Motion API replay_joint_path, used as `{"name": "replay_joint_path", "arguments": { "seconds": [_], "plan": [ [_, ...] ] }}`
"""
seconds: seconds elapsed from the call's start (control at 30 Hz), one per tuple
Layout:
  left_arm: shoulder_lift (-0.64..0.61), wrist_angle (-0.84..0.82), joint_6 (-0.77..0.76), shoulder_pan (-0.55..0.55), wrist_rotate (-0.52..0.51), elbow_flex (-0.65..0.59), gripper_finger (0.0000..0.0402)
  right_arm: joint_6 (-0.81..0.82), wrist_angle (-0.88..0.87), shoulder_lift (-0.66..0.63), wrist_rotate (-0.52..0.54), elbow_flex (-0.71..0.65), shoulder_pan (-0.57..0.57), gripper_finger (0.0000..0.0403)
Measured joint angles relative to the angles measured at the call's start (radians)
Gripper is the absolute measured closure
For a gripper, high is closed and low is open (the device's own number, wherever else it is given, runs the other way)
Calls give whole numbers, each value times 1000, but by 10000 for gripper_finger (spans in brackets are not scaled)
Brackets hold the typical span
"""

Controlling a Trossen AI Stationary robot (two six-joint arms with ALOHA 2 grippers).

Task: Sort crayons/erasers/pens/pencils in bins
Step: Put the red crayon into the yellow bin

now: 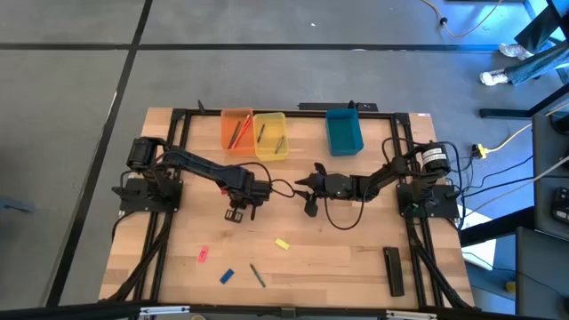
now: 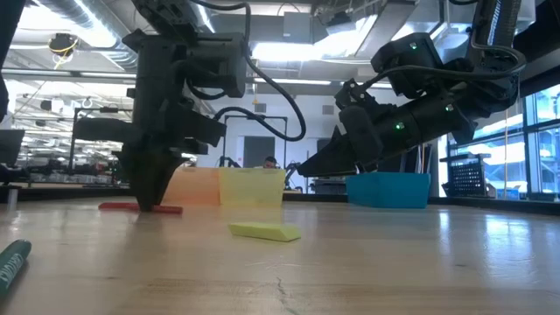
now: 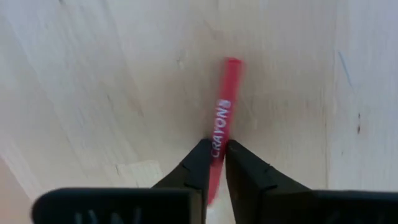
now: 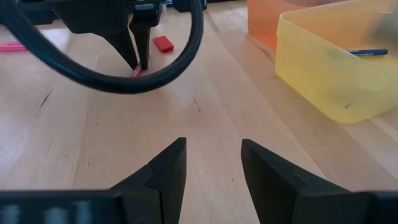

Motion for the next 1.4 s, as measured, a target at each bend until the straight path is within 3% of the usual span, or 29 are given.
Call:
{"name": "replay_joint_path", "arguments": {
  "seconds": [0.2,0.4,0.63,0.83,1.0,1.2,1.3,1.4],
  "plan": [
    [-7,-16,-70,1,5,20,391,0,0,0,-1,0,0,246],
    [-41,-21,-97,31,-17,83,389,-1,1,0,-1,0,0,246],
    [-115,-8,-97,159,-205,171,380,-4,3,0,-20,0,0,246],
    [-106,187,-173,310,-357,280,386,-4,3,0,-20,0,0,246],
    [-101,361,-290,435,-302,300,384,-4,3,0,-20,0,0,246],
    [-2,342,-447,564,-177,297,382,-11,1,0,-20,0,0,246],
    [60,358,-482,581,-103,298,382,-12,1,0,-24,0,0,246],
    [98,357,-506,584,-92,297,382,-12,1,0,-24,1,0,246]
  ]
}}
